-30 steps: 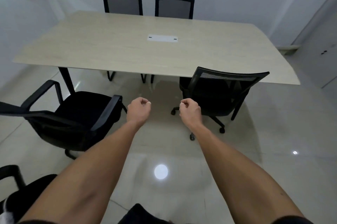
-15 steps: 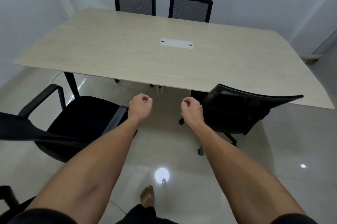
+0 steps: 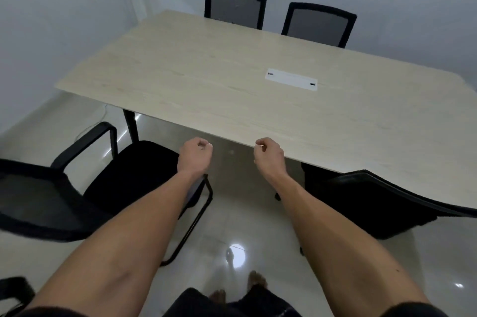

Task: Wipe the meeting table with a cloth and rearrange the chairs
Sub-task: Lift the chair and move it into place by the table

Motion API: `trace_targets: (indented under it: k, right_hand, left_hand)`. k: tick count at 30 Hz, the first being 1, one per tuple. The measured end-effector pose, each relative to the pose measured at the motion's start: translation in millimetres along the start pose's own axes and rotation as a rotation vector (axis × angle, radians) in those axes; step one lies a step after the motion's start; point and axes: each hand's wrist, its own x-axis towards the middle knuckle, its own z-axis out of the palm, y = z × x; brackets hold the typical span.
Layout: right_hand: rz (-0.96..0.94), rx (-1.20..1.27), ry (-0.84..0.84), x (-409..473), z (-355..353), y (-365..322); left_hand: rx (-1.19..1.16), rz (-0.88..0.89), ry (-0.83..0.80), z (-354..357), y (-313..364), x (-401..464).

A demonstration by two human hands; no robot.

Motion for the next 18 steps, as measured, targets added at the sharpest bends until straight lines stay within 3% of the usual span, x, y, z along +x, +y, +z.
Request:
trace_targets:
  k: [10, 18]
  right_hand:
    - [-0.221, -0.138, -0.319, 59.4, 87.4, -52.8]
    - [-0.369, -0.221, -0.565, 73.6, 145.0, -60.5]
  left_hand:
    - [-0.029, -0.238, 0.31, -66.2, -39.2, 13.7]
    - [-0.061, -0.423, 0.546, -79.9, -67.2, -16.6]
